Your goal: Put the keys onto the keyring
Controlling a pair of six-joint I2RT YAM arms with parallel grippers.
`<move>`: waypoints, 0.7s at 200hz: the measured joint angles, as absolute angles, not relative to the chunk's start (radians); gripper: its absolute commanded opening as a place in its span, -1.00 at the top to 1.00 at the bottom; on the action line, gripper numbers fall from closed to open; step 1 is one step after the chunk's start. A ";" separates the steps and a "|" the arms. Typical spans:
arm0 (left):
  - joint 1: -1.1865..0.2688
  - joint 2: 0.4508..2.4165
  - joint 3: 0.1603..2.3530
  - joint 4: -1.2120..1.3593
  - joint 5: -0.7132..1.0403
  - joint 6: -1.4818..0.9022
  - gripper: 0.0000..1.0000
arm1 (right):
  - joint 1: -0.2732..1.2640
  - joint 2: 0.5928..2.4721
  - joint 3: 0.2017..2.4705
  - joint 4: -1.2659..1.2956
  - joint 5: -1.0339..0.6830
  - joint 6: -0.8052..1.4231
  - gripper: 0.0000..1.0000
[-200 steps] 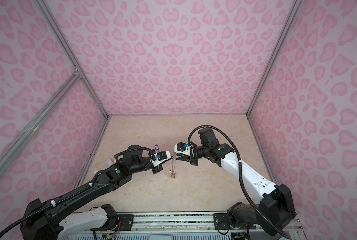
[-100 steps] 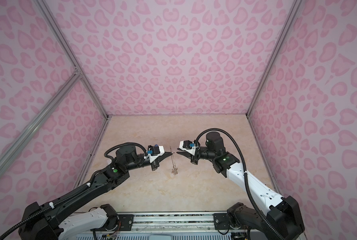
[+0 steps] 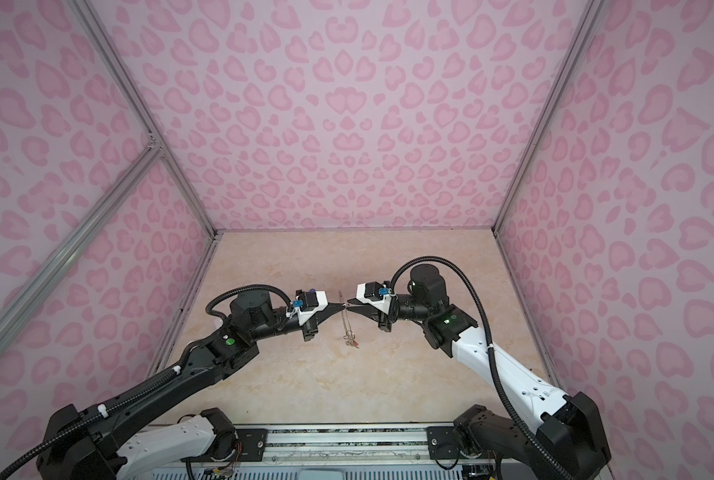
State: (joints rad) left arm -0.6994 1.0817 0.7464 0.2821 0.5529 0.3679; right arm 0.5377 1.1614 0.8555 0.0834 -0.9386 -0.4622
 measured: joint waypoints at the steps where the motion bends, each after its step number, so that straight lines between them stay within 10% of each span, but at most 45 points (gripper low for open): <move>1: -0.699 1.081 0.746 0.282 0.553 0.368 0.93 | 0.538 1.161 0.855 0.083 -0.939 -0.462 0.67; 140: -0.698 1.056 0.733 0.275 0.541 0.379 0.93 | 0.543 1.174 0.873 0.076 -0.977 -0.449 0.63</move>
State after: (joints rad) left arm -0.6975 1.0561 0.7326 0.2749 0.5411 0.3794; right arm 0.5434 1.1740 0.8726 0.0765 -0.9771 -0.4492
